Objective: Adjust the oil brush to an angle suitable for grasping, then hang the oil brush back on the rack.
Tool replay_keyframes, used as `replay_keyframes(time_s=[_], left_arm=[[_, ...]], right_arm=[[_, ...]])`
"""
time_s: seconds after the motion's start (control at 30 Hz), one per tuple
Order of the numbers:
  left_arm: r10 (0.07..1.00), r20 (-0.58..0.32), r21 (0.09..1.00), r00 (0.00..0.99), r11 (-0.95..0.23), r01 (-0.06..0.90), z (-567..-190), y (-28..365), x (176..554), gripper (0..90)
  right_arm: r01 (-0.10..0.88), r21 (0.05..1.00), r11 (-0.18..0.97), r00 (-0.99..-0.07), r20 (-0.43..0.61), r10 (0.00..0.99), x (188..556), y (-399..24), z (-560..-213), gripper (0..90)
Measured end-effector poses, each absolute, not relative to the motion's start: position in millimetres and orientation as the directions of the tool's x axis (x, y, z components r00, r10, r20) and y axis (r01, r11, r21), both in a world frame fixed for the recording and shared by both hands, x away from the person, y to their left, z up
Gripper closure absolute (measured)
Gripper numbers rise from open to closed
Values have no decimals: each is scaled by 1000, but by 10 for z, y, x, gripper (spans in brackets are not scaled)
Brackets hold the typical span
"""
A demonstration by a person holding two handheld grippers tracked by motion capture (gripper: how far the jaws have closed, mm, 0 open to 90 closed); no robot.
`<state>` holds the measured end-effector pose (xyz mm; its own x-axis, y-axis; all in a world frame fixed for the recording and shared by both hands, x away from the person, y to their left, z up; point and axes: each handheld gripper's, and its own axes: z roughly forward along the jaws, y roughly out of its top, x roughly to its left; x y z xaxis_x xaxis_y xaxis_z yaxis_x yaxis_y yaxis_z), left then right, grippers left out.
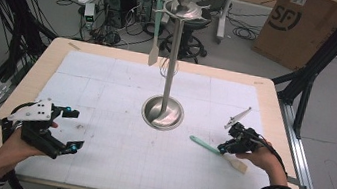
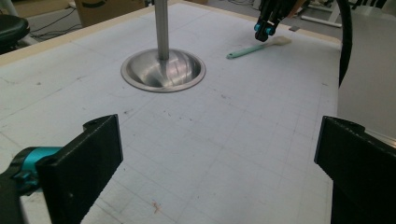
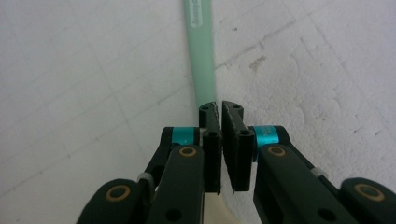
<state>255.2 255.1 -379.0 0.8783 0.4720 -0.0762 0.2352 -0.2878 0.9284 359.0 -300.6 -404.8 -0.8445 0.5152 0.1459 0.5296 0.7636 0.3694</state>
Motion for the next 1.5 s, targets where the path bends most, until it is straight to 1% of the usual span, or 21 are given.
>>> replay_keyframes(time_s=[0.13, 0.2, 0.33, 0.37, 0.4, 0.43, 0.5, 0.53, 0.57, 0.63, 0.67, 0.77, 1.07, 1.5], left_arm=[[473, -79, 929, 878, -284, 236, -3789, 2546, 2550, 17], [473, -78, 929, 878, -284, 236, -3790, 2548, 2555, 17], [476, -80, 929, 876, -283, 238, -3789, 2554, 2557, 17], [476, -80, 929, 876, -282, 238, -3789, 2554, 2557, 17], [476, -81, 929, 875, -281, 239, -3789, 2555, 2556, 17], [476, -81, 929, 875, -281, 239, -3789, 2555, 2555, 17], [475, -80, 929, 877, -283, 238, -3789, 2555, 2556, 16], [476, -81, 929, 876, -282, 239, -3789, 2554, 2554, 17], [475, -81, 929, 876, -282, 239, -3789, 2553, 2554, 17], [472, -79, 930, 878, -283, 236, -3789, 2553, 2554, 17], [473, -78, 930, 878, -283, 235, -3789, 2553, 2554, 17], [474, -81, 930, 877, -281, 238, -3789, 2554, 2555, 17], [477, -82, 931, 875, -277, 239, -3789, 2563, 2564, 17], [482, -89, 932, 872, -270, 244, -3800, 2580, 2593, 17]], right_arm=[[528, 413, 742, -842, 145, 520, 3545, -3028, -3969, 781], [522, 432, 735, -844, 140, 518, 3525, -3031, -3936, 733], [500, 463, 732, -853, 119, 508, 3484, -3032, -3849, 597], [496, 464, 734, -855, 114, 506, 3474, -3030, -3829, 533], [490, 473, 732, -856, 102, 507, 3468, -3028, -3815, 493], [495, 477, 726, -852, 103, 513, 3459, -3026, -3798, 471], [486, 499, 717, -852, 86, 517, 3452, -3022, -3781, 340], [492, 510, 705, -844, 82, 529, 3444, -3017, -3770, 258], [493, 519, 698, -838, 66, 542, 3436, -3011, -3752, 133], [497, 547, 674, -822, 47, 568, 3409, -2988, -3710, 29], [497, 551, 670, -817, 37, 576, 3398, -2976, -3696, 2], [475, 576, 665, -819, 12, 574, 3374, -2943, -3633, 2], [448, 618, 646, -827, 11, 563, 3308, -2918, -3466, 1], [448, 621, 643, -822, 4, 569, 3300, -2962, -3457, 2]])
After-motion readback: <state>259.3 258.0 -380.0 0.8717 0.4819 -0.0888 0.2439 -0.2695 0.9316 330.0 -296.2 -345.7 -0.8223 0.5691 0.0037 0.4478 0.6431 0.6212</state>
